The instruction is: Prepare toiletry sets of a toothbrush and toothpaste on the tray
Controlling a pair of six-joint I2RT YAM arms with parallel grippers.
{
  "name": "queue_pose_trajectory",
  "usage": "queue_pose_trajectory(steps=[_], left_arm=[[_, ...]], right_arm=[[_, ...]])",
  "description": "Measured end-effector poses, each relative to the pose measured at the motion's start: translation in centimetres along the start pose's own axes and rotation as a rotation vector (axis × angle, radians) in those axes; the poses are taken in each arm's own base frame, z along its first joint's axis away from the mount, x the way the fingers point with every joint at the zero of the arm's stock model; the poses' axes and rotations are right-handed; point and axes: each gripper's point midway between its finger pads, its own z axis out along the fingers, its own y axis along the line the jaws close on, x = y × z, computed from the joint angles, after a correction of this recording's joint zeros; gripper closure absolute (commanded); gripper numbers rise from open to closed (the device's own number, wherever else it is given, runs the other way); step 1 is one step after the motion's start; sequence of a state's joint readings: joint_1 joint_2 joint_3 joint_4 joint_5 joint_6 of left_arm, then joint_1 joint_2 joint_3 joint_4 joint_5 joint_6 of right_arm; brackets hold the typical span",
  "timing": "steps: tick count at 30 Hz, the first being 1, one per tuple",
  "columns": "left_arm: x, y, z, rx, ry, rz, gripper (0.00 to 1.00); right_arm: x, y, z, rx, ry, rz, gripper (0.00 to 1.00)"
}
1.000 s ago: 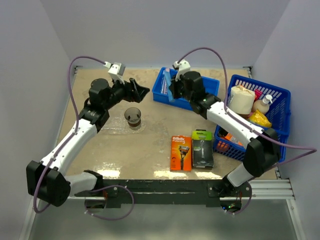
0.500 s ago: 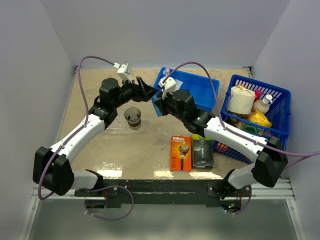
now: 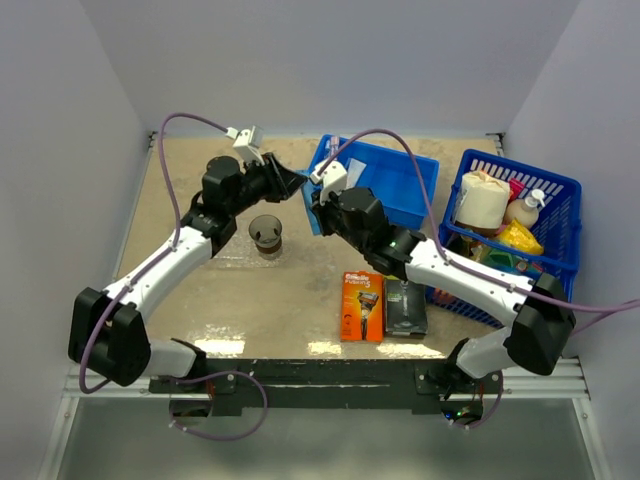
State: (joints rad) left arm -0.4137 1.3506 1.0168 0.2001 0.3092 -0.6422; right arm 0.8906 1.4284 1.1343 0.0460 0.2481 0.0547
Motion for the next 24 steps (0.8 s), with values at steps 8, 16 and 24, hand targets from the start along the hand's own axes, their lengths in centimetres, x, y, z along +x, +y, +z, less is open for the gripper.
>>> queue_pose_trajectory(steps=[8, 16, 24], left_arm=[[0.4, 0.1, 0.2, 0.002, 0.010, -0.024, 1.00], [0.9, 0.0, 0.2, 0.029, 0.007, -0.047, 1.00], [1.6, -0.8, 0.1, 0.091, 0.016, -0.033, 1.00]], right_arm=[[0.5, 0.1, -0.2, 0.030, 0.006, -0.038, 1.00], [1.1, 0.0, -0.2, 0.062, -0.001, -0.047, 0.83], [1.8, -0.3, 0.1, 0.089, -0.002, -0.039, 0.46]])
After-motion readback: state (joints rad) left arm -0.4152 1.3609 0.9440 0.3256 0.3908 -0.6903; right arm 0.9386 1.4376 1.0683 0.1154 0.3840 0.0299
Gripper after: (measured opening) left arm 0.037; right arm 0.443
